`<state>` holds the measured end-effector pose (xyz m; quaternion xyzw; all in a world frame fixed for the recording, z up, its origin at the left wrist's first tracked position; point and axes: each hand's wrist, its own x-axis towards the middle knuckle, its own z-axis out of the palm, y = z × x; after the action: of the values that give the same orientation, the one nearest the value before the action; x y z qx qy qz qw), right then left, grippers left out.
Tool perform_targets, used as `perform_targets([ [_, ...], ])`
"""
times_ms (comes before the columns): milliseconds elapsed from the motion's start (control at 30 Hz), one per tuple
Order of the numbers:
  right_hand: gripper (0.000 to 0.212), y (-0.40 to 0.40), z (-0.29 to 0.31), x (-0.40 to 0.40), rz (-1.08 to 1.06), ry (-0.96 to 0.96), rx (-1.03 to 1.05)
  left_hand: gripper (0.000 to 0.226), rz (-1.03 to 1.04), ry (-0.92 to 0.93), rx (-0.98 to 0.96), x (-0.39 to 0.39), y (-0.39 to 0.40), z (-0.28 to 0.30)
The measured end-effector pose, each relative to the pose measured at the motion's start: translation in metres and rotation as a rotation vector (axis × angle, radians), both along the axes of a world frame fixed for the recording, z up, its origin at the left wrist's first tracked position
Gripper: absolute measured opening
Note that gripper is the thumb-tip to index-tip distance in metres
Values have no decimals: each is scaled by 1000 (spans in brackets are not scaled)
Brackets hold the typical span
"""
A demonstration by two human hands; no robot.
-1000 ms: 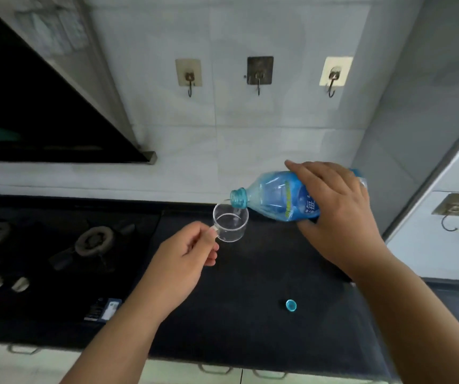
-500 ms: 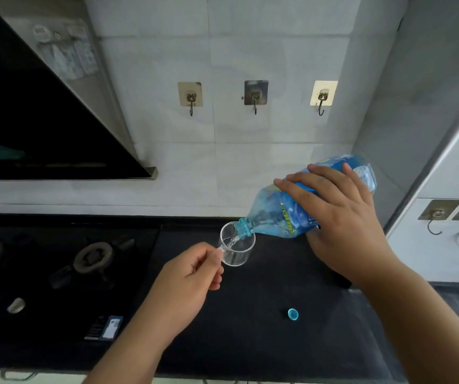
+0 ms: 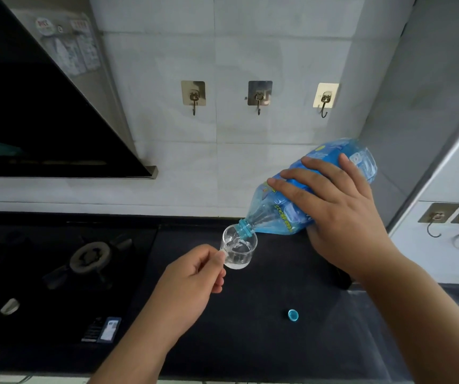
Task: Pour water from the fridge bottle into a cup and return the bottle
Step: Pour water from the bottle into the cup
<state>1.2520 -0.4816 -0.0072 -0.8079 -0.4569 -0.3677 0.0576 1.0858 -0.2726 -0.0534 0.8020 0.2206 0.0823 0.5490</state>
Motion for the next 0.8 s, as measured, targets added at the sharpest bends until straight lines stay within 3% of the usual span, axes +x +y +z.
perform_targets([
  [800,54,16,23,15,111,-307,-93,34,23,20,-88,3,6,-8],
])
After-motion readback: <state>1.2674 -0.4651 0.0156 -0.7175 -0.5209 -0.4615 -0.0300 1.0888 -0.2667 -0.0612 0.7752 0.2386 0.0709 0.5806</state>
